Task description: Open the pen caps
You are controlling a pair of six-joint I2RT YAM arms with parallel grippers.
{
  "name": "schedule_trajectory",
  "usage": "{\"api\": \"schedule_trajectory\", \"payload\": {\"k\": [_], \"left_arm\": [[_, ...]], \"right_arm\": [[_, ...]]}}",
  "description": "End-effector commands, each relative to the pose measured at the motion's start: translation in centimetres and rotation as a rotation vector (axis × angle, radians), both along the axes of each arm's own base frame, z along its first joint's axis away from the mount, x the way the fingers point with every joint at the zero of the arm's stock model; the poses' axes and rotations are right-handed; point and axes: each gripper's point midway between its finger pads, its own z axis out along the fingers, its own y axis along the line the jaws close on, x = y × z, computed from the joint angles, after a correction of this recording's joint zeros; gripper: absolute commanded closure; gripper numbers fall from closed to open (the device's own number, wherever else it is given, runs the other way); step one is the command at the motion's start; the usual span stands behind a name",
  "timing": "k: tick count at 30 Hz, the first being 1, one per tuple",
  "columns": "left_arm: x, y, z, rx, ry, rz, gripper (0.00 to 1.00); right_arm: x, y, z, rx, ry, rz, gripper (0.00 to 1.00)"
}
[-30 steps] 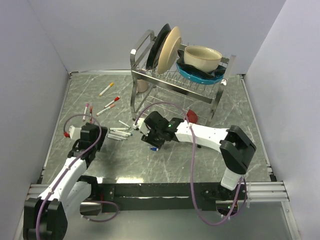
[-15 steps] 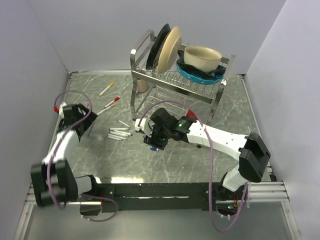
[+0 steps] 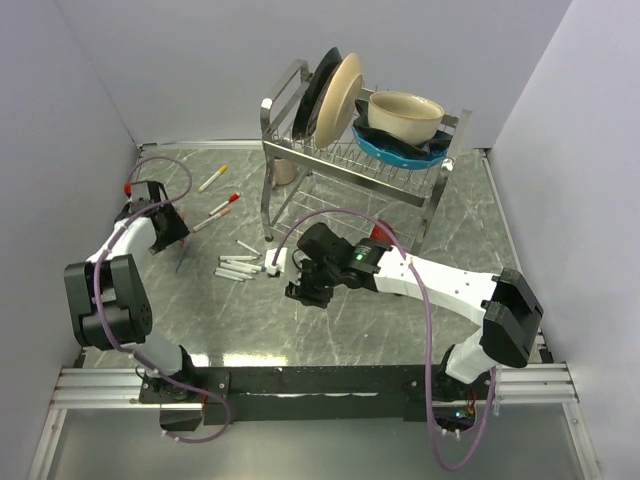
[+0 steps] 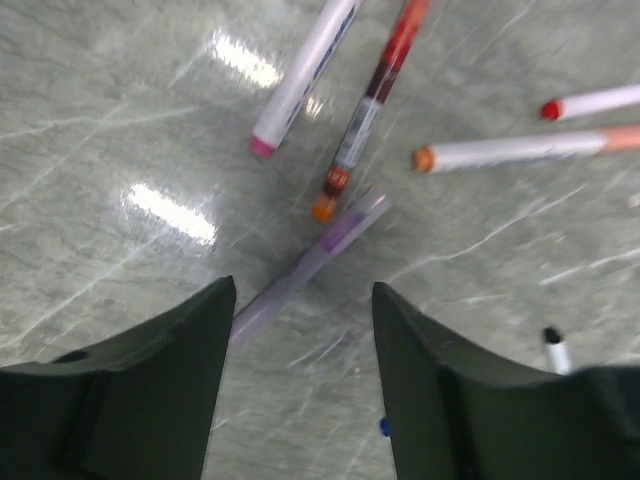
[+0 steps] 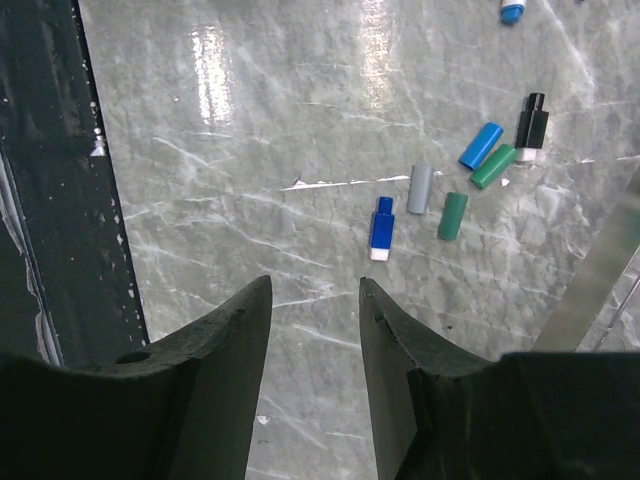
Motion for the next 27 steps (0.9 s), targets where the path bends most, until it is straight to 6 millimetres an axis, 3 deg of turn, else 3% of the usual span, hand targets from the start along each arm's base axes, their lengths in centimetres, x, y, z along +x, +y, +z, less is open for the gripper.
{"api": "schedule_trajectory", "payload": {"k": [1,11,27], "left_arm": [[-0.9,-0.2,-0.2,0.026,0.066,-0.079,0.42],[-1.1,-1.0,-2.4,-0.011,0.159,-0.116,0.46],[-1.9,-2.3,-4.5,-0.076,0.239,-0.164,0.65]], "right_arm": [[-0.6,0.1,1.2,0.029,-0.024,0.025,0.52],[-0.4,0.0,0.3,0.001,-0.024,0.024,0.53],[-0.5,0.0,-0.4,-0.019,-0.012,0.031,0.53]]}}
